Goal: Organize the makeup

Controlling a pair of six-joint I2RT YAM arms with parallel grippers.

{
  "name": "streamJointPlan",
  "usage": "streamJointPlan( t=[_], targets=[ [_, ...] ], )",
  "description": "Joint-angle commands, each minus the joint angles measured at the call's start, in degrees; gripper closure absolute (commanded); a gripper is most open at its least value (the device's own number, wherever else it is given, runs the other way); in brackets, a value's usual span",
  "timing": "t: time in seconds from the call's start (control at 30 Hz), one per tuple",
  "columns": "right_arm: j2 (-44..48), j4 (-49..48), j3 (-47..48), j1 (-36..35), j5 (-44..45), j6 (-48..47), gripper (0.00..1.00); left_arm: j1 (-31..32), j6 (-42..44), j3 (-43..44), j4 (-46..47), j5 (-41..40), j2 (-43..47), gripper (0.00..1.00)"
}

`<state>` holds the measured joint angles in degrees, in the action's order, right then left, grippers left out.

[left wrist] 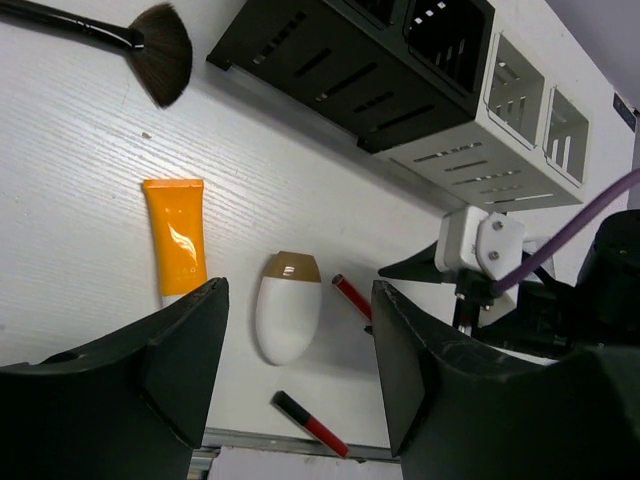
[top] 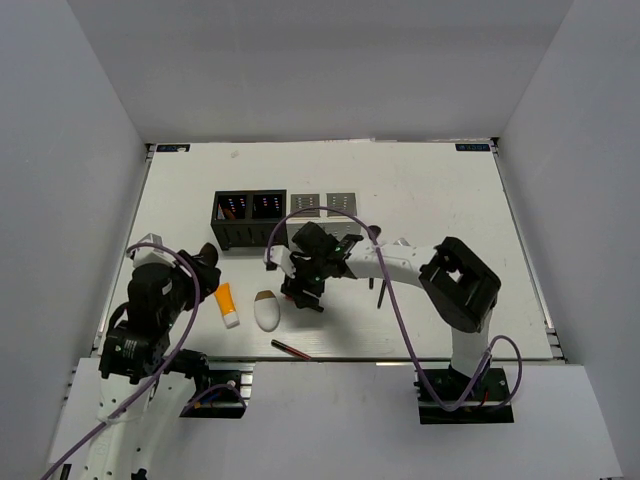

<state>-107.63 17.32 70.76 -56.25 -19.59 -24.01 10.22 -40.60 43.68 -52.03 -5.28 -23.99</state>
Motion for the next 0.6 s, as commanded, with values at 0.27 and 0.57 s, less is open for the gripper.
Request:
streamJointPlan(
  t=[0.27, 0.57],
  targets=[
    [-6.4, 0.5, 5.4, -4.3, 10.1, 5.4, 0.42, -0.3, -1.9, -0.6, -3.6, 2.6, 2.5, 0.31],
    [-5.7, 1.1, 1.4, -4.7, 16.1, 5.8, 0.75, -0.3, -2.8, -1.1, -4.2, 3.6, 3.2, 0.33]
  ],
)
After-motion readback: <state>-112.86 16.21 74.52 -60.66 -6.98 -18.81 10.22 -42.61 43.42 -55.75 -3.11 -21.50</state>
